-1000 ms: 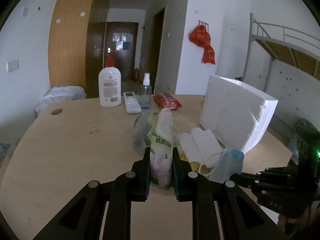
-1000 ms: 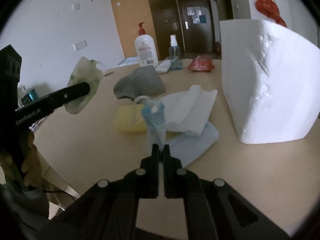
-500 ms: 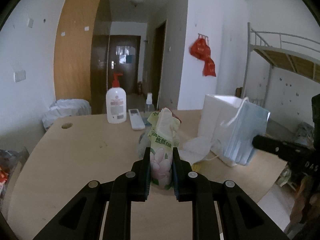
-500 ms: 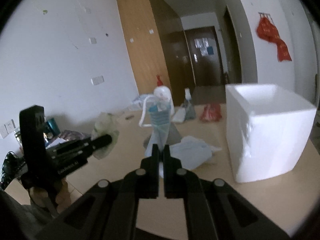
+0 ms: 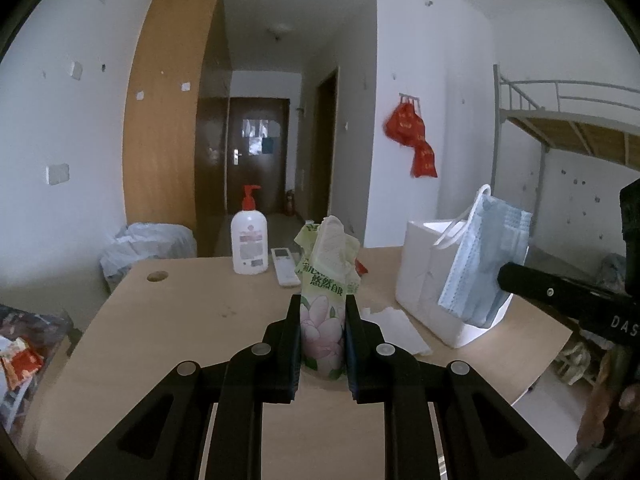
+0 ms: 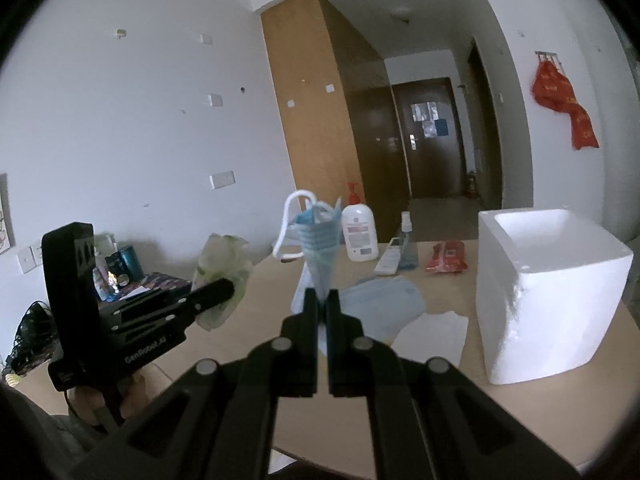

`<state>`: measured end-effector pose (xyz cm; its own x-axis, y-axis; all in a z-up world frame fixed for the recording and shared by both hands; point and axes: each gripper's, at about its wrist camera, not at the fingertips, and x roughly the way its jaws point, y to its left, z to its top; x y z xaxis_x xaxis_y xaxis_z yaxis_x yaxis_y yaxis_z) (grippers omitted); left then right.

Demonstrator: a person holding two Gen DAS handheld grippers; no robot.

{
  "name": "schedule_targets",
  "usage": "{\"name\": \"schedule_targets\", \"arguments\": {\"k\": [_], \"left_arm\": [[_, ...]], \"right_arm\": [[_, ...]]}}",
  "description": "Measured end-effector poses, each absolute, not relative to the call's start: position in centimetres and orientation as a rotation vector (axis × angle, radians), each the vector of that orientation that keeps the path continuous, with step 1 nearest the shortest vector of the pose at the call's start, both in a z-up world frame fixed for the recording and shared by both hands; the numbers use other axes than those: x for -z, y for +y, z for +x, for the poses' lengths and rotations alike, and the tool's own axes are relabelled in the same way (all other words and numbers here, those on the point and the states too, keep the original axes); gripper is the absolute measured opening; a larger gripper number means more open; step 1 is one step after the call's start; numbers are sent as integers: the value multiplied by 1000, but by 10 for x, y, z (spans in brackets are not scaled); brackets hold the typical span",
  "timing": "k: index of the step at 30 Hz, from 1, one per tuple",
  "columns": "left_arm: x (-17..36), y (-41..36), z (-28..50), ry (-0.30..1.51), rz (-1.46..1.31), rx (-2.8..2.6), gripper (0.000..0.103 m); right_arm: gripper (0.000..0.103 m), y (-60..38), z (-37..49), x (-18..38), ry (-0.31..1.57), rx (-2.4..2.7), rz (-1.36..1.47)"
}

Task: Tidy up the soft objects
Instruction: 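Carry the mask over the foam box and open the right gripper while the left carries the pack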

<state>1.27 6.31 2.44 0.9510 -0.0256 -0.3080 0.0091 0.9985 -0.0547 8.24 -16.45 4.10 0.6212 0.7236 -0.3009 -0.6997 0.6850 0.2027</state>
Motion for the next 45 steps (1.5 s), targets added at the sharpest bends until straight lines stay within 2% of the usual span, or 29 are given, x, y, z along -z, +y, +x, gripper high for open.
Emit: {"name": "schedule_targets", "arguments": {"k": [9,30,45], "left_arm": [[-27,50,5,300,-50,72,19],[-36,-68,27,290,15,422,19],[-43,-89,43,300,25,457,19]], "right_arm": [[5,-187,65,-43,346,-756,77],[5,-295,33,-37,295,-429,120],[5,-306,53,-41,286,-427,139]]}}
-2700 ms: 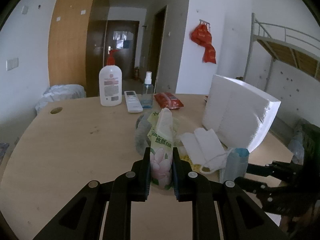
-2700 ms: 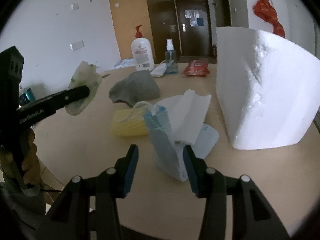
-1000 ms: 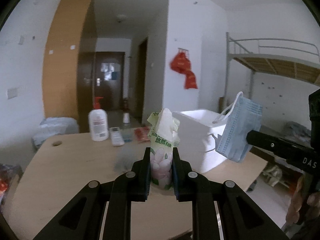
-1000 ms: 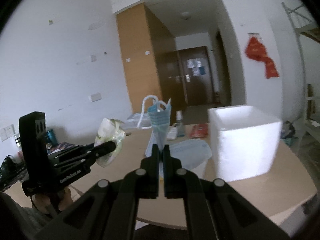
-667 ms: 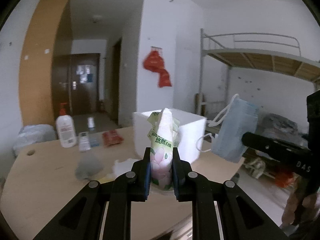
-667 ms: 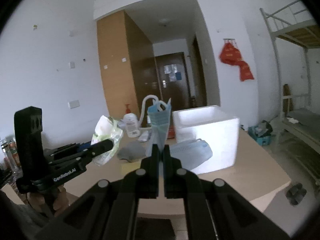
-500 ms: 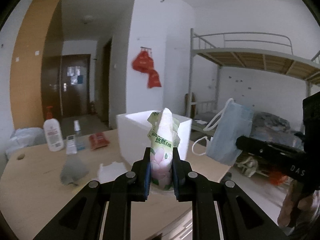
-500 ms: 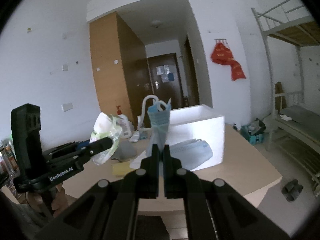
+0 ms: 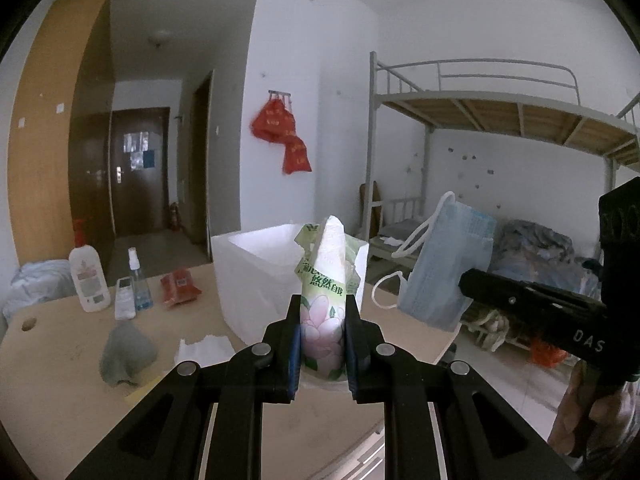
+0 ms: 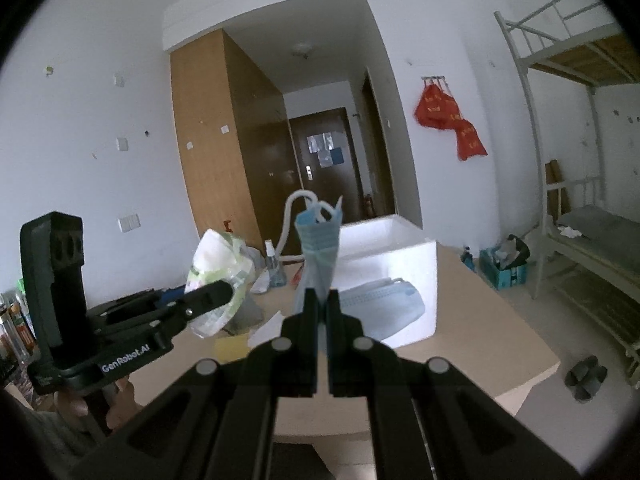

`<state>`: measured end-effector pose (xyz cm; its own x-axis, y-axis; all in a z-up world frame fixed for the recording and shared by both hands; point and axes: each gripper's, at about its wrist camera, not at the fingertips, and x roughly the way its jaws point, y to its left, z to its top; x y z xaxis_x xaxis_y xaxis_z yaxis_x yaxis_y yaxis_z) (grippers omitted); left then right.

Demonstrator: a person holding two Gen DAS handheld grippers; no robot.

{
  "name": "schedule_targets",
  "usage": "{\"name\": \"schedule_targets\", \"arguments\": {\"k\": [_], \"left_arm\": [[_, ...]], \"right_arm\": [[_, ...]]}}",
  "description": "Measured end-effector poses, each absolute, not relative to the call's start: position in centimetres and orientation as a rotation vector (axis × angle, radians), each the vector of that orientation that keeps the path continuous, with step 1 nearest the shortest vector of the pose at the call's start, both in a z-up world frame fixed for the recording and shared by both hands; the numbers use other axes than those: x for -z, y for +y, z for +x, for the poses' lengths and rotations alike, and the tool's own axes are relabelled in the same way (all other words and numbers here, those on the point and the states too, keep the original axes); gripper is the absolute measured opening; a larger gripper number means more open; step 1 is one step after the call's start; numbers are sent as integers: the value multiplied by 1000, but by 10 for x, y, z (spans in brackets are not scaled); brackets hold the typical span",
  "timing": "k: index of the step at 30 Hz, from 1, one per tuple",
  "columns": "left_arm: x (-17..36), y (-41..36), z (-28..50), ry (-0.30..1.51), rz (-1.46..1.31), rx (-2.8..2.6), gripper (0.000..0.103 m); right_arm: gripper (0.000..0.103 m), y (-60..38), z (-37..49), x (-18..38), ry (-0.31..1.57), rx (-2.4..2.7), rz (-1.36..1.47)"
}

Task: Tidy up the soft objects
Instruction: 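Carry the mask over the foam box and open the right gripper while the left carries the pack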

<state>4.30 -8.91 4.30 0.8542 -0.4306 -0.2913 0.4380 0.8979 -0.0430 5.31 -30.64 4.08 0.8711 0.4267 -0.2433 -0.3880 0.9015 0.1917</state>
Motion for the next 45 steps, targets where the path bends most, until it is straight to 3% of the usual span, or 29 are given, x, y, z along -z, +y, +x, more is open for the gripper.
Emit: {"name": "schedule_targets", "arguments": {"k": [24,45], "left_arm": [[-93,-109,124,307,3,444,19],[-90,-127,193,370,8,436,19]], "right_arm": [[5,-311,128,-83,264,-461,127],[5,-312,186,-76,325,-498,151]]}}
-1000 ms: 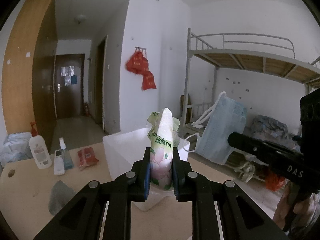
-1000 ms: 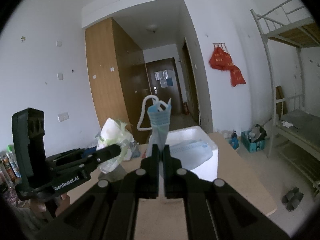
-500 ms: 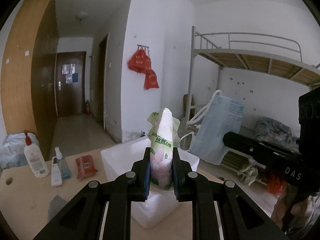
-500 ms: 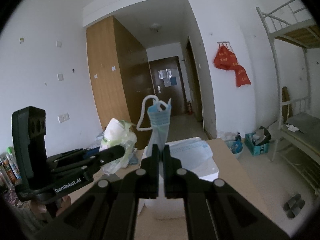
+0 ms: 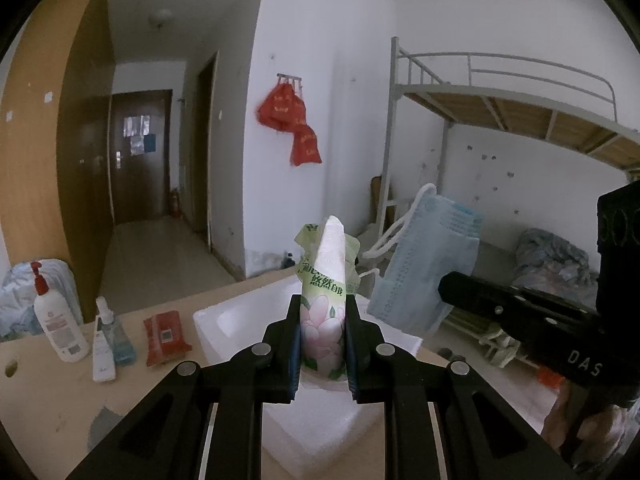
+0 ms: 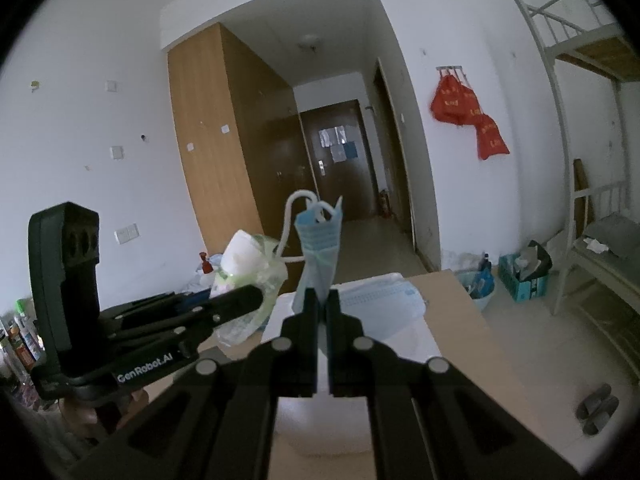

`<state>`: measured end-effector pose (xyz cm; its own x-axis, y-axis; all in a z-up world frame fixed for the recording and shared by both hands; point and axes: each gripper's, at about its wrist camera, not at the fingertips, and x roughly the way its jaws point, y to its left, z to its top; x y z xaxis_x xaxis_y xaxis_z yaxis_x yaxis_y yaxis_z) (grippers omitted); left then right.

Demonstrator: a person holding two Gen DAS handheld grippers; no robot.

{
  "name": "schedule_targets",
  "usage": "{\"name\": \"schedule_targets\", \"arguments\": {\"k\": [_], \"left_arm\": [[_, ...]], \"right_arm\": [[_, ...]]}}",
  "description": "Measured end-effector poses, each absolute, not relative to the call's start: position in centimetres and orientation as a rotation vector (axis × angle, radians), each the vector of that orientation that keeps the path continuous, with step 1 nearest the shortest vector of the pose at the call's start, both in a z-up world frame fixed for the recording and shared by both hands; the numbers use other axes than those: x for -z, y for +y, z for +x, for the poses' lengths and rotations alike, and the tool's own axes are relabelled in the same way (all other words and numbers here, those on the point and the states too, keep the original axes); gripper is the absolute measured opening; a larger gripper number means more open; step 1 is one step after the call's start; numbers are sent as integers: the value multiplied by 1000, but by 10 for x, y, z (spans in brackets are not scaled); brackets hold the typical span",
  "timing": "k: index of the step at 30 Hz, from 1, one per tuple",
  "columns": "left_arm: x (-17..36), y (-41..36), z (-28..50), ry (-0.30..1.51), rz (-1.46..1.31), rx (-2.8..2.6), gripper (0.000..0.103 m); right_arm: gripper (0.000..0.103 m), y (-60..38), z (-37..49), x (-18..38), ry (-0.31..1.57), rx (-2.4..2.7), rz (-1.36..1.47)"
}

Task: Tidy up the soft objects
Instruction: 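Carry the mask over the foam box and open the right gripper while the left carries the pack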

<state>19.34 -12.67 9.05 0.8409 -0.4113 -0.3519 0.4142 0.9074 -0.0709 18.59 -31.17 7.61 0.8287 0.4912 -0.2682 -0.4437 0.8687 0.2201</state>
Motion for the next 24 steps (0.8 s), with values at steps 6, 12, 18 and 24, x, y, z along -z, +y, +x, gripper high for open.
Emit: {"name": "schedule_targets", "arguments": {"k": [6,12,18,24], "left_arm": [[-85,-124,216,400,-5,431,19],[-81,-113,231,424,-18,398,19],[-80,-114,232,422,-10,398,19],[-80,-113,232,417,-11,392,19]], "right_arm": [[5,-304,202,-73,346,-508,149],[5,-299,214,-67,372,-523,161],[5,-298,217,-64,392,-522,160],[19,-298,222,-69,395,-516,178]]}}
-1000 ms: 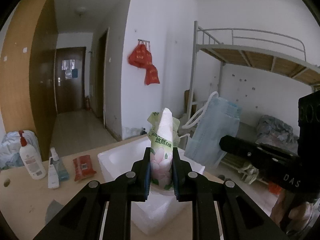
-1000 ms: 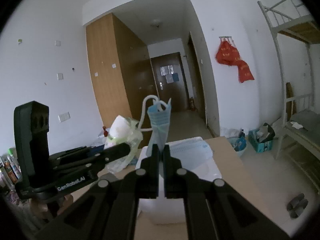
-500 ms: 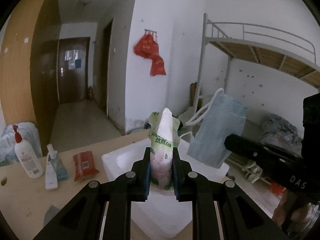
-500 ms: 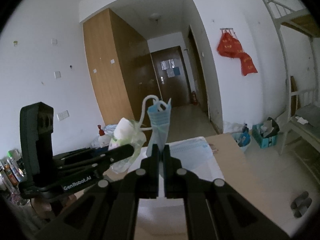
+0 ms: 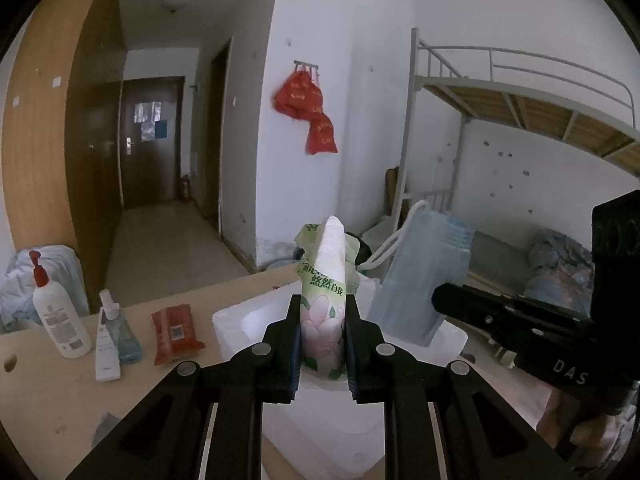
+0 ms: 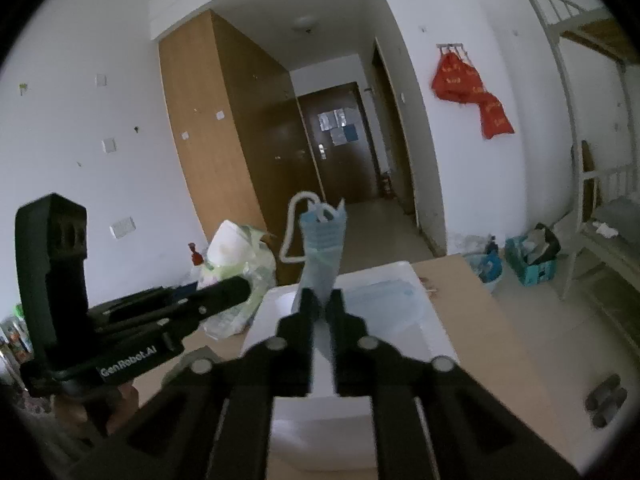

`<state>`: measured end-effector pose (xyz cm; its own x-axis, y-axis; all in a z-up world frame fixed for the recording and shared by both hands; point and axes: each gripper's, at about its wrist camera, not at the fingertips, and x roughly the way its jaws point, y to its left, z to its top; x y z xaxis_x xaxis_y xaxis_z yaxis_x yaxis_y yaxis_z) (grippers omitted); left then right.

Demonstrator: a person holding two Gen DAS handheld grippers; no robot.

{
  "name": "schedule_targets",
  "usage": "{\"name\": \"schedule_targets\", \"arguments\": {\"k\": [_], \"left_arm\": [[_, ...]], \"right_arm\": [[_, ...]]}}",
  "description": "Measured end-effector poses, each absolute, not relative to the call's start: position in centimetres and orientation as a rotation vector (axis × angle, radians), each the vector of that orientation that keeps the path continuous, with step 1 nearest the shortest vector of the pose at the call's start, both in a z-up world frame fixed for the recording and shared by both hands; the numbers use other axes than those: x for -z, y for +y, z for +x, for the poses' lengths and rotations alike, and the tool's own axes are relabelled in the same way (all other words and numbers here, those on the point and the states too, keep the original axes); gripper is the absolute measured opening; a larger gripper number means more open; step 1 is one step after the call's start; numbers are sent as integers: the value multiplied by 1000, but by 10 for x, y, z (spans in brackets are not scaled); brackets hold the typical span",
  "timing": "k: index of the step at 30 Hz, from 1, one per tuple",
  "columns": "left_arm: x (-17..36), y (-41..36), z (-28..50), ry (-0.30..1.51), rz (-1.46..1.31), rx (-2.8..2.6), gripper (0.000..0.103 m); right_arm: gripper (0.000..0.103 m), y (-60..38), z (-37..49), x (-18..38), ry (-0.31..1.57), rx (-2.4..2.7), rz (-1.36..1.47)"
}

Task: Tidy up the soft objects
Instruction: 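Carry the mask over the foam box and open the right gripper while the left carries the pack, then open the left gripper over the foam box to drop the tissue pack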

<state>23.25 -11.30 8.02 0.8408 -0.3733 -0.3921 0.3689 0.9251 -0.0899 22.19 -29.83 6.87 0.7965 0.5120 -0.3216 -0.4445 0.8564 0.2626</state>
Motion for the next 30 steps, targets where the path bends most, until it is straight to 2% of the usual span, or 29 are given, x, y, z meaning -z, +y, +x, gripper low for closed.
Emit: {"name": "schedule_targets", "arguments": {"k": [1,3,13,16,22,24,30], "left_arm": [[-80,-113,233,416,-9,391,19],[-80,-113,233,416,-11,391,19],[-79,-114,233,419,-2,390,19],[-79,-116,235,421,5,392,19],[-79,-121,241,435,15,415,19],[-79,-124,242,434,22,424,19],[-76,-131,249,443,34,439,19]], "right_arm": [[25,-297,222,-70,394,-513,179],[55,-298,221,-71,382,-508,184],[56,-300,219,-72,377,-496,188],[62,-301,217,-73,373,-484,188],[65,-305,210,-73,363,-460,186],[72,-308,208,-74,355,-445,189],[72,-312,205,-74,351,-414,190]]}}
